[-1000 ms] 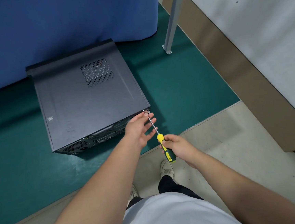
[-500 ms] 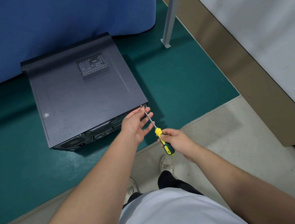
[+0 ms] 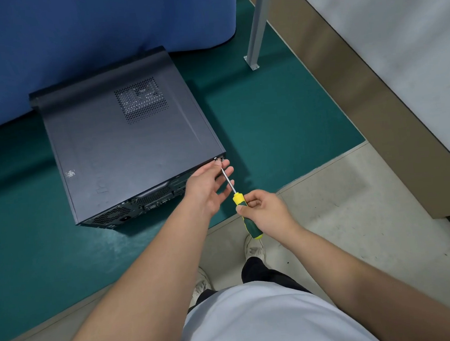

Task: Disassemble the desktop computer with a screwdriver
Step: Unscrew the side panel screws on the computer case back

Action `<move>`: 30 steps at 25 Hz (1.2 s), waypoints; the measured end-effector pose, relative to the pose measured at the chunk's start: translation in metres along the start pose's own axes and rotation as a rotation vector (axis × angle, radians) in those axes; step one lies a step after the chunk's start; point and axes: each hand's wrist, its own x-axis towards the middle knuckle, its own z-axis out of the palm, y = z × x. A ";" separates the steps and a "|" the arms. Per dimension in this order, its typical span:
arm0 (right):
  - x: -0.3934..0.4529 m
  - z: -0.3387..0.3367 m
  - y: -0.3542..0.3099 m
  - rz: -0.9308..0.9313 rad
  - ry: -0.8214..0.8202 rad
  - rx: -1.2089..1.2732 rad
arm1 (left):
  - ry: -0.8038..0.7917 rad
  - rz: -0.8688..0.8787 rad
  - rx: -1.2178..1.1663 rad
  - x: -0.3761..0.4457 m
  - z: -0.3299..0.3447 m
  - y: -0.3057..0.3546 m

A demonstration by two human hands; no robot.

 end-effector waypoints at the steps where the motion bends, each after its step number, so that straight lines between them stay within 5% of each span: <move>1: -0.002 0.003 0.000 -0.027 0.043 -0.044 | -0.006 0.008 0.004 -0.001 -0.001 0.000; 11: -0.011 0.015 -0.002 -0.257 0.305 -0.554 | 0.169 0.164 0.190 -0.006 0.008 -0.014; 13: -0.008 0.010 0.002 -0.154 0.158 -0.290 | 0.159 0.175 0.214 -0.005 0.007 -0.013; 17: -0.017 0.001 0.007 0.316 -0.401 0.628 | 0.155 0.159 0.214 -0.005 0.005 -0.010; 19: -0.018 -0.002 0.011 0.379 -0.446 0.756 | 0.150 0.153 0.209 -0.007 0.005 -0.009; 30: -0.016 0.024 0.001 0.118 0.118 0.272 | 0.164 0.161 0.293 -0.014 0.007 -0.020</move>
